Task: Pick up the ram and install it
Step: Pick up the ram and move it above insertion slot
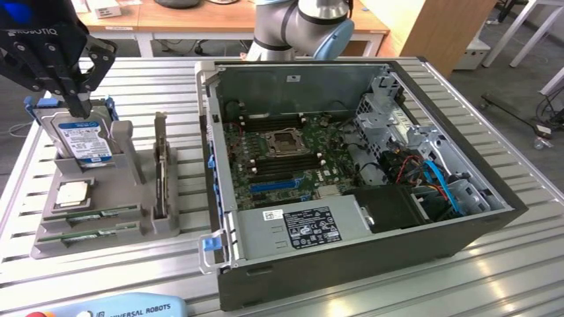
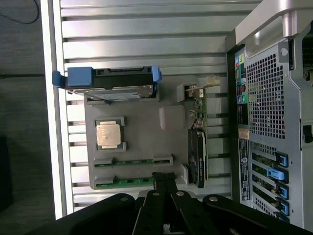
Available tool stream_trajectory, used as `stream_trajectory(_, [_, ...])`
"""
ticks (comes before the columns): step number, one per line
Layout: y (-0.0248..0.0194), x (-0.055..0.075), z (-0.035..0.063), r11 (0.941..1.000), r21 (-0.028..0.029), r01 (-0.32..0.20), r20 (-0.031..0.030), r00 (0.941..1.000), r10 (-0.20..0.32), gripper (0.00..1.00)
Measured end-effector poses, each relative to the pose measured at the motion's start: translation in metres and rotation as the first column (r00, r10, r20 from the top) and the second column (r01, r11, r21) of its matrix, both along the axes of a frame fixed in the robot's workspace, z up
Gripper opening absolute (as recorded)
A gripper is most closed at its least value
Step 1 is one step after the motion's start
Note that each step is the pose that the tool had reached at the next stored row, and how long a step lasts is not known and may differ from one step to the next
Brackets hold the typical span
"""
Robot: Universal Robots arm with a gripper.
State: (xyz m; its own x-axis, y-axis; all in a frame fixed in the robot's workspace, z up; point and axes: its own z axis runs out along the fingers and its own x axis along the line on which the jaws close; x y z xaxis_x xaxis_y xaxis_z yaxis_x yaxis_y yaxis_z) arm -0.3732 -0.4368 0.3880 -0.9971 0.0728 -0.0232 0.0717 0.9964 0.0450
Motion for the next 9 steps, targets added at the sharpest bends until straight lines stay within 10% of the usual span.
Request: stream_trajectory(9, [0.0, 0.0, -0.0002, 0.9993, -0.0007, -0.038, 0.0001, 0.9993, 0.038, 0.1])
